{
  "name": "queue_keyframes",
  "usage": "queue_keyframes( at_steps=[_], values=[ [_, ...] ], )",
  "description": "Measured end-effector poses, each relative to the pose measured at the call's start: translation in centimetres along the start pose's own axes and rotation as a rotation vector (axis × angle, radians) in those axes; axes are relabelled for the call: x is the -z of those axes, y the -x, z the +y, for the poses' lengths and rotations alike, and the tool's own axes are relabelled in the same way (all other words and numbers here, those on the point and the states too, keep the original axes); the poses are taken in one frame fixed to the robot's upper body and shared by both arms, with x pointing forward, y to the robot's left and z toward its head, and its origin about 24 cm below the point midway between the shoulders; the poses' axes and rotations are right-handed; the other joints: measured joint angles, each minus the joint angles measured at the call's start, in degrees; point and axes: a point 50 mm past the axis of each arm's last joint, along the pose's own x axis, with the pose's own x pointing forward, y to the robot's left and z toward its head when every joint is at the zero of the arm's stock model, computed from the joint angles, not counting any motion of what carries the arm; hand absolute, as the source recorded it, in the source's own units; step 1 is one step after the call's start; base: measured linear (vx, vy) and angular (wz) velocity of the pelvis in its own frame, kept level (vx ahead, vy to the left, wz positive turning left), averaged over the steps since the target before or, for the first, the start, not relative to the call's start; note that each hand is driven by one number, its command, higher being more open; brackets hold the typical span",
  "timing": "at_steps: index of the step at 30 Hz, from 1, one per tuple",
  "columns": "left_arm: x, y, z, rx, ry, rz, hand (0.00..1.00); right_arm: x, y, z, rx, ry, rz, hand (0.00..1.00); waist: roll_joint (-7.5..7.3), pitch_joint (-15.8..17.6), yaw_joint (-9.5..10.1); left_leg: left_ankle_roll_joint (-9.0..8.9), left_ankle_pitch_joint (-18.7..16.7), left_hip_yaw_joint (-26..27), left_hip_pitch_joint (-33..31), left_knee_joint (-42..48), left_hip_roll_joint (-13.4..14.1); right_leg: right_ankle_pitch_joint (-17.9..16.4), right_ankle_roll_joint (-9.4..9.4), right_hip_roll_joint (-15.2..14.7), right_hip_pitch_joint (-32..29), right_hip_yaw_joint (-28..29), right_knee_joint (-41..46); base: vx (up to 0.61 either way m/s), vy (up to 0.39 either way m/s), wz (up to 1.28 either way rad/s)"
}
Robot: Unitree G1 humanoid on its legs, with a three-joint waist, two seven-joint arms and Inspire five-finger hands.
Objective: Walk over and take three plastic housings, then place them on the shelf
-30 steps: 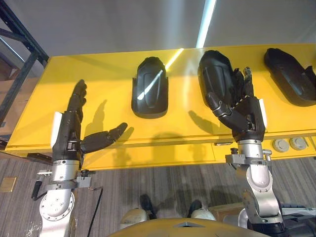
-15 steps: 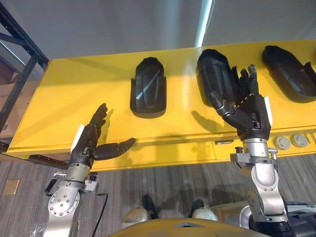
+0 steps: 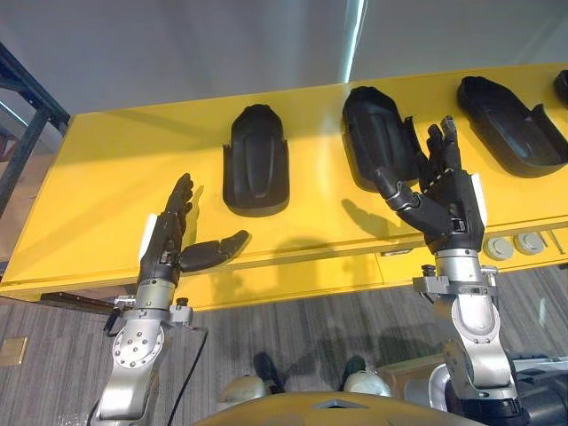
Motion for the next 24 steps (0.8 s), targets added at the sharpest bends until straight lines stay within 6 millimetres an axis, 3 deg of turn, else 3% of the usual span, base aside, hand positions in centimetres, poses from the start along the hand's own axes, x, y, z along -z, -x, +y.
queue_keyframes(
  at_steps=[24],
  values=[
    [0.7,-1.9,-1.8,-0.020,0.020,0.031,1.00,0.3,0.3,0.8,-0.019,-0.005,0.014,1.00,-0.96,0.72,-0.08,-0.38,-2.46,1.35,-1.08,3.98,1.17,0.04,-0.02,0.10,-0.63,1.61,0.25,0.00,0.005,-0.02]
  ],
)
